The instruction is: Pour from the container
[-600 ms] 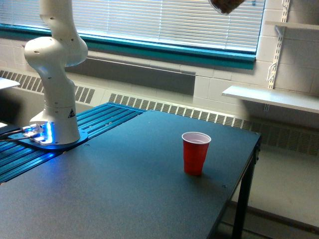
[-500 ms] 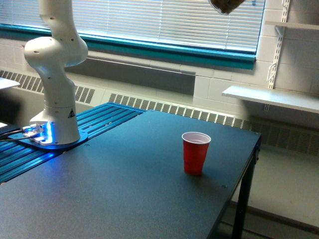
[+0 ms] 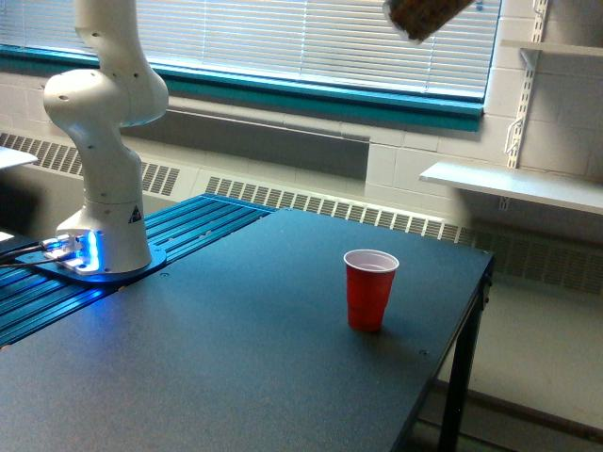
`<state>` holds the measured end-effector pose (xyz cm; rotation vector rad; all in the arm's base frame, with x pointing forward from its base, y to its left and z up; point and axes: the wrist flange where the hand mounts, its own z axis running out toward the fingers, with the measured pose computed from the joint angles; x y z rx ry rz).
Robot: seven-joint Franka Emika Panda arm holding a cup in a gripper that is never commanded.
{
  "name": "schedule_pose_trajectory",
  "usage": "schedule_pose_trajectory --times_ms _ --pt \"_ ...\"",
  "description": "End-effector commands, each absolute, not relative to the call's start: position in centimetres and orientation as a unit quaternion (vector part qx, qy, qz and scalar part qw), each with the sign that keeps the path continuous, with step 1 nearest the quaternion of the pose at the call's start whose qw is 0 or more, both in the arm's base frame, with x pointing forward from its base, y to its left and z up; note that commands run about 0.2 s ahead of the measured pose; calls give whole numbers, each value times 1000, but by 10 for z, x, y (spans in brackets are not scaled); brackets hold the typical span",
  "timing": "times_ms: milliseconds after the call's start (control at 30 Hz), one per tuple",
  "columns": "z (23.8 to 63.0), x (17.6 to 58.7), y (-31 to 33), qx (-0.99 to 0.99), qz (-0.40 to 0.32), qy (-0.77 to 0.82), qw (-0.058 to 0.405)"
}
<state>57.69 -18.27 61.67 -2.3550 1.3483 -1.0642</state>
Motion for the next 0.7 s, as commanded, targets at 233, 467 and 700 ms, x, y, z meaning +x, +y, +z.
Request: schedule_pose_trajectory --times_ms 233,467,700 --pt "611 572 -160 -833 -372 398 98" --pt "599 564 -145 -847 -368 373 89" --pt "585 552 -128 -864 -359 345 78"
